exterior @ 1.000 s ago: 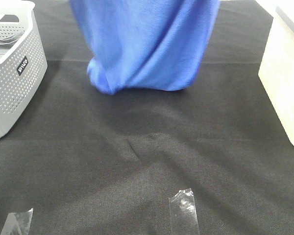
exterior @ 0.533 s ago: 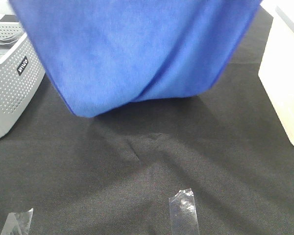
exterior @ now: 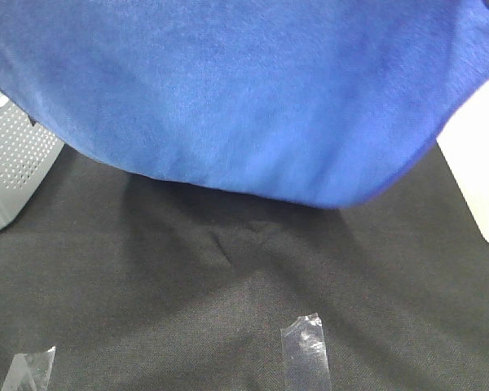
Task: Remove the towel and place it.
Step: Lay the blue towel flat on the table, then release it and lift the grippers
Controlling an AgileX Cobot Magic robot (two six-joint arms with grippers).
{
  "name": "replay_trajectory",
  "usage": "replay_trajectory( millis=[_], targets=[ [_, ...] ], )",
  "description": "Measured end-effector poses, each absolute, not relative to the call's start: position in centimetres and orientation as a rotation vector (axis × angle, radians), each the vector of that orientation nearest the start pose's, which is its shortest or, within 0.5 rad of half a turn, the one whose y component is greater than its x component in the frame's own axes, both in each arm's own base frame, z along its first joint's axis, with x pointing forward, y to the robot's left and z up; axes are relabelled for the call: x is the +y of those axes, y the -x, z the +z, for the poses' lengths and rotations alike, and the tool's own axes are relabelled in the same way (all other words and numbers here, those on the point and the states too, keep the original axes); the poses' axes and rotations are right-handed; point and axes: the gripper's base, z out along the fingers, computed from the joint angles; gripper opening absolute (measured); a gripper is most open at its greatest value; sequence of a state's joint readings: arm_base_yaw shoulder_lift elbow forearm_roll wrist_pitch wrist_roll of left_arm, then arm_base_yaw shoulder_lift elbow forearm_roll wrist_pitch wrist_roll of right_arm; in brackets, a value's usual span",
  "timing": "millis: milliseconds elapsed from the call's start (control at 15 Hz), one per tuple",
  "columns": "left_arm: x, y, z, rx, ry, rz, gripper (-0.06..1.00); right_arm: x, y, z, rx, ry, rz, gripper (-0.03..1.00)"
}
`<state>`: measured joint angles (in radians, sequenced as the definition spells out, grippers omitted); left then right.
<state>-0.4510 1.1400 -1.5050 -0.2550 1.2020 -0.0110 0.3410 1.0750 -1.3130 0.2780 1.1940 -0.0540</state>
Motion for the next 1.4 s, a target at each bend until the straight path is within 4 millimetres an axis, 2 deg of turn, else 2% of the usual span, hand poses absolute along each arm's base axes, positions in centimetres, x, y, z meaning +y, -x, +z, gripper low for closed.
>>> replay_trajectory(
  millis=[333,600,667,867,1067,1267,1400],
  targets=[
    [-11.3,-16.8,40.3,2.51,-0.54,-0.638,0.0,8.0,-14.8,39.2,2.503,0.422,0.538,0.03],
    [-10.9,-13.9,37.6,2.585,-0.496,-0.78,0.0,7.4,-11.7,36.4,2.569,0.344,0.646,0.03],
    [-10.7,-13.4,37.0,2.606,-0.478,-0.795,0.0,7.5,-11.4,35.5,2.595,0.331,0.666,0.03],
    [-10.7,-12.6,33.1,2.745,-0.429,-0.841,0.0,7.6,-11.4,33.3,2.68,0.311,0.68,0.03],
    [-11.1,-12.9,28.4,2.945,-0.385,-0.85,0.0,8.0,-12.6,30.4,2.833,0.295,0.663,0.03],
    [-11.7,-14.1,26.1,3.054,-0.406,-0.816,0.0,8.6,-14.0,27.2,3.0,0.308,0.637,0.03],
    [-11.9,-14.4,24.8,3.113,-0.438,-0.808,0.0,8.7,-13.9,25.4,3.081,0.303,0.658,0.03]
  ],
)
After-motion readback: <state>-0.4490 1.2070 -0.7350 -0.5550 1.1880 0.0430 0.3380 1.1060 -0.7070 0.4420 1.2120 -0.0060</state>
